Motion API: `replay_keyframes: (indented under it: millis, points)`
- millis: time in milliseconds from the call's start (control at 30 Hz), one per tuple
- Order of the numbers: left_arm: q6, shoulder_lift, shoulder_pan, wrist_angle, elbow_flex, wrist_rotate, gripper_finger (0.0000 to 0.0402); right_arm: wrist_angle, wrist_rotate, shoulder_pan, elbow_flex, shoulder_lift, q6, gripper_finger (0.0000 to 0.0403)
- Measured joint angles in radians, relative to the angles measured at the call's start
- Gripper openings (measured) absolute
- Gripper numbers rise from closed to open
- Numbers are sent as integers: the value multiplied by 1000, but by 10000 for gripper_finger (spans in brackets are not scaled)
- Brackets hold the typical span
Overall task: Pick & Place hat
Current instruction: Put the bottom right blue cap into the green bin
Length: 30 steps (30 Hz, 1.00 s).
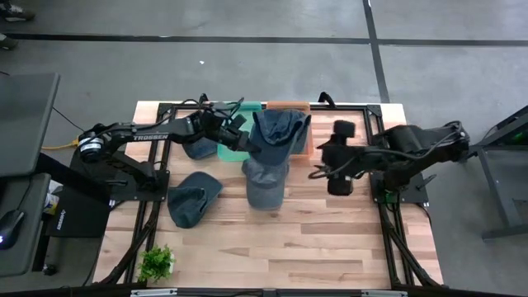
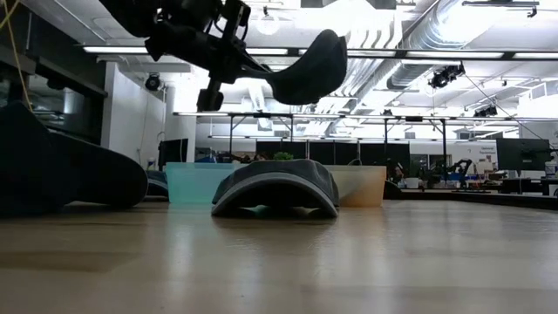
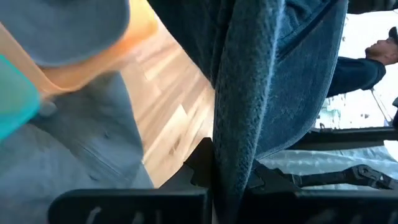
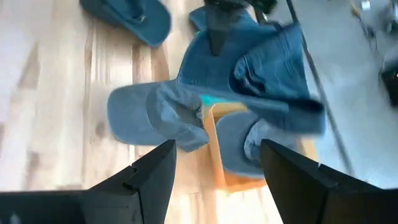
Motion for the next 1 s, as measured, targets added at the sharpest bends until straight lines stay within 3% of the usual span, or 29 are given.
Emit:
replay_keyframes:
  millis: [200, 367, 733, 867, 1000]
  points:
    - [35, -3, 68, -3, 0, 39, 6, -134, 88, -4, 0, -66, 205, 217]
    - [88, -3, 131, -45, 0, 71, 6, -151, 139, -2, -64, -142, 285, 178]
    - [198, -20, 277, -132, 0, 172, 6, 88, 143, -2, -381, -298, 336, 52]
    - [262, -47, 325, -242, -2, 168, 6, 200, 148, -3, -474, -323, 336, 11]
    - [348, -85, 364, -346, 1, 101, 6, 311, 149, -3, -556, -333, 344, 8]
